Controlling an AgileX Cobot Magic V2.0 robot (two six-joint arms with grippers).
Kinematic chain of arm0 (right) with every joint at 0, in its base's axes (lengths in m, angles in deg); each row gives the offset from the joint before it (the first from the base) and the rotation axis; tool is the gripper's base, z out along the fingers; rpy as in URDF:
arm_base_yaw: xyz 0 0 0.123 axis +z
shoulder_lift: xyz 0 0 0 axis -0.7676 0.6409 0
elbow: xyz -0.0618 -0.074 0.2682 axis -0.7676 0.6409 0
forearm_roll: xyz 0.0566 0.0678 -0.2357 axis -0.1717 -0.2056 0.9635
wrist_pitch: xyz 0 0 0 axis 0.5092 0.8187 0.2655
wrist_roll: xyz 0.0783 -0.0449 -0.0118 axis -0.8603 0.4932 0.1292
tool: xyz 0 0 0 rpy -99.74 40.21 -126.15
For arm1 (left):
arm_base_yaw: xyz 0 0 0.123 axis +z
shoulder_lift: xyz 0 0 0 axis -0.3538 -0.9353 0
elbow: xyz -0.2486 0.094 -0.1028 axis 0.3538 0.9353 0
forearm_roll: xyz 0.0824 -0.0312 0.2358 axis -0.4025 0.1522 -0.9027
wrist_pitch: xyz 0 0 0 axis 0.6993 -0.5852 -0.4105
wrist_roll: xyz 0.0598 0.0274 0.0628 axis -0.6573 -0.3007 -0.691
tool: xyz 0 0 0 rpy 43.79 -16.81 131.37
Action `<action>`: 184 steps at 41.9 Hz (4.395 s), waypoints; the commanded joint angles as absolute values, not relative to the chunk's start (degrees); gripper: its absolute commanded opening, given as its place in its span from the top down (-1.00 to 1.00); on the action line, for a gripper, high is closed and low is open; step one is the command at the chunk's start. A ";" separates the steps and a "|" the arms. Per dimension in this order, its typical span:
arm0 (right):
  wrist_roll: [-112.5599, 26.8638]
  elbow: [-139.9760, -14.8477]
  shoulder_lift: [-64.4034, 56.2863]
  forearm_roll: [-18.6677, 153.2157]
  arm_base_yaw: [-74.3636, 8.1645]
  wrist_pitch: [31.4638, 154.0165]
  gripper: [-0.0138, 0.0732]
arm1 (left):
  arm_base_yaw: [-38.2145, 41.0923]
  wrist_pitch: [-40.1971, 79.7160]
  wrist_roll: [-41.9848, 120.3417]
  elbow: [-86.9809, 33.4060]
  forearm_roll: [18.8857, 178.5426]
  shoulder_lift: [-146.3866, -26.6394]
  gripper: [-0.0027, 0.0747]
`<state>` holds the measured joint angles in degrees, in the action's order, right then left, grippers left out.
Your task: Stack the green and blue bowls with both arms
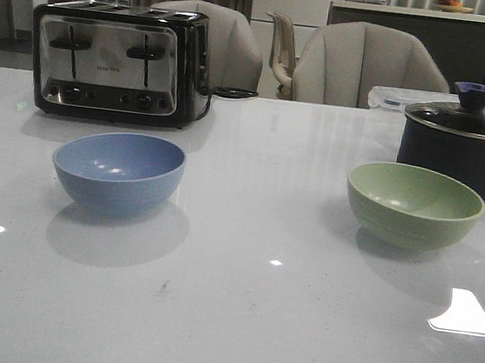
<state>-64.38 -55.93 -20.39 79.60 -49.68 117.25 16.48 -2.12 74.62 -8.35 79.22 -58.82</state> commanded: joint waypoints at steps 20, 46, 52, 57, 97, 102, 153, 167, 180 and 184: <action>-63.67 -58.64 3.66 76.61 -49.89 104.66 -0.48 | 16.60 2.45 74.66 -9.05 79.70 -60.90 0.67; -63.67 -81.68 32.19 72.89 -49.82 107.43 -0.48 | 16.60 2.45 74.66 -9.05 79.70 -60.90 0.67; -63.67 -85.34 37.56 72.89 -49.77 108.25 -0.48 | 16.60 2.45 74.66 -9.05 79.70 -60.90 0.67; -63.61 -87.56 40.27 72.89 -49.77 111.63 -0.34 | 16.60 2.45 74.66 -9.05 79.70 -60.90 0.67; -63.48 -87.94 30.77 71.66 -36.68 122.89 0.60 | 16.60 2.45 74.66 -9.05 79.70 -60.90 0.67; -63.48 -86.80 33.20 69.79 -32.88 121.08 0.60 | 16.60 2.45 74.66 -9.05 79.70 -60.90 0.67; -62.02 -63.16 -3.64 81.57 -29.55 114.78 -0.33 | 16.60 2.55 74.66 -9.05 79.70 -60.90 0.67; -62.02 -59.15 -11.95 81.57 -29.55 124.75 -0.33 | 16.35 1.53 71.25 -10.09 79.69 -64.54 0.67; -62.02 -59.15 -11.82 81.62 -29.55 127.06 -0.33 | 8.23 -0.51 69.91 -16.22 79.69 -81.43 0.66; -62.02 -59.15 -11.82 81.62 -29.55 127.06 -0.33 | 5.97 -0.51 69.91 -18.91 79.46 -88.17 0.57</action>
